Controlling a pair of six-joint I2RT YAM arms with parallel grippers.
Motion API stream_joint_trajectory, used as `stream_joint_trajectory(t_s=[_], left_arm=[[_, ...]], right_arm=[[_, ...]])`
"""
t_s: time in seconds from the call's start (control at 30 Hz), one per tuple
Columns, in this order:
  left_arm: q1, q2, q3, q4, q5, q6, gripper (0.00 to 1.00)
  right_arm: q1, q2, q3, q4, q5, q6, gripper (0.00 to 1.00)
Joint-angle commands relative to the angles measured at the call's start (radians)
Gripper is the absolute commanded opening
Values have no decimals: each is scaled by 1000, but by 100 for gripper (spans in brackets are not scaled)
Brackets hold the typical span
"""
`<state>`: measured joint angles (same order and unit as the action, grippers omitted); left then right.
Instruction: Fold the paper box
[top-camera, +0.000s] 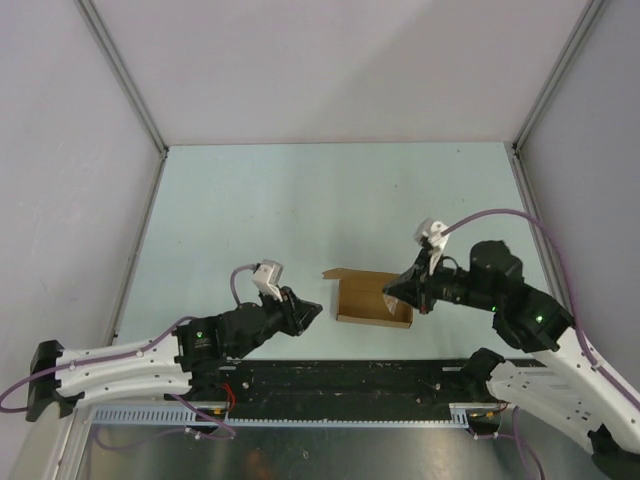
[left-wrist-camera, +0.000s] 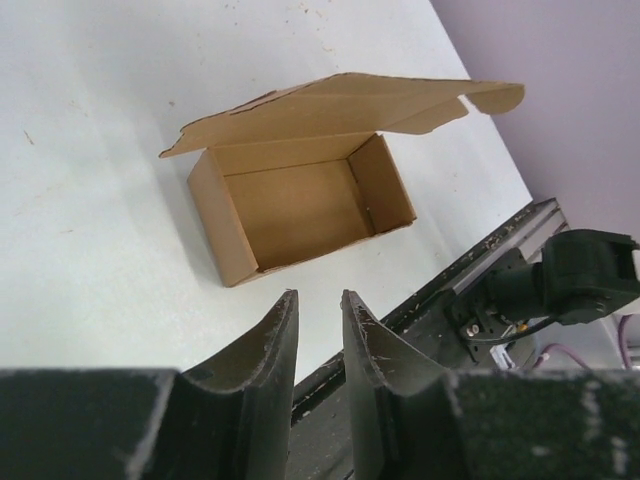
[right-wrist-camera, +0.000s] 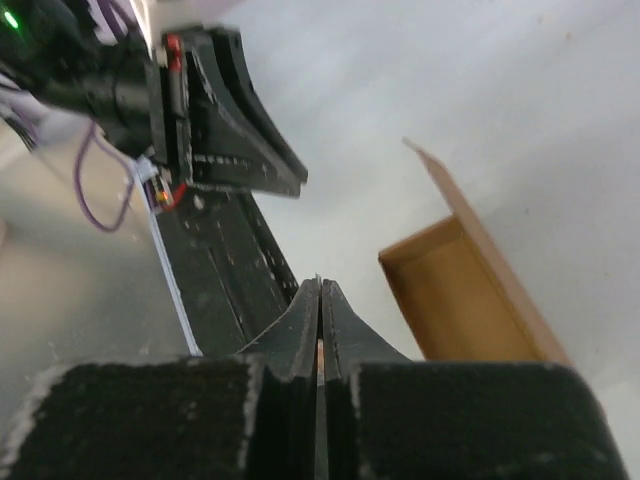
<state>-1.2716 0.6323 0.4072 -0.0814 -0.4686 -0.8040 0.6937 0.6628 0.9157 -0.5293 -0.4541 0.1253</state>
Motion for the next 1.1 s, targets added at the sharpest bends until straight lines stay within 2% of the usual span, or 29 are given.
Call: stream_joint_trajectory(t_s=[0.0, 0.1, 0.17, 0.37, 0.6, 0.7, 0.73, 0.77, 1.07], left_arm=[[6, 24, 50, -8, -7, -8, 29], [5, 27, 48, -9, -10, -9, 29], [6, 24, 44, -8, -13, -9, 29], [6, 21, 39, -11, -18, -15, 29], [5, -6, 22, -15, -24, -17, 29], [6, -9, 19, -17, -24, -17, 29], [5, -11, 19, -18, -24, -18, 29], [6, -14, 19, -18, -22, -20, 29], [5, -23, 13, -23, -25, -18, 30]], right_arm=[[174, 23, -63, -34, 248, -50, 1], [275, 66, -84, -12, 423, -52, 2], [300, 124, -78, -1, 580, -44, 2], [303, 260, -80, 58, 732, 17, 6], [308, 345, -89, 146, 812, 48, 18], [308, 369, -90, 158, 833, 51, 31], [308, 373, -90, 158, 835, 50, 39], [308, 374, -90, 161, 836, 54, 41], [305, 317, -90, 140, 830, 62, 51]])
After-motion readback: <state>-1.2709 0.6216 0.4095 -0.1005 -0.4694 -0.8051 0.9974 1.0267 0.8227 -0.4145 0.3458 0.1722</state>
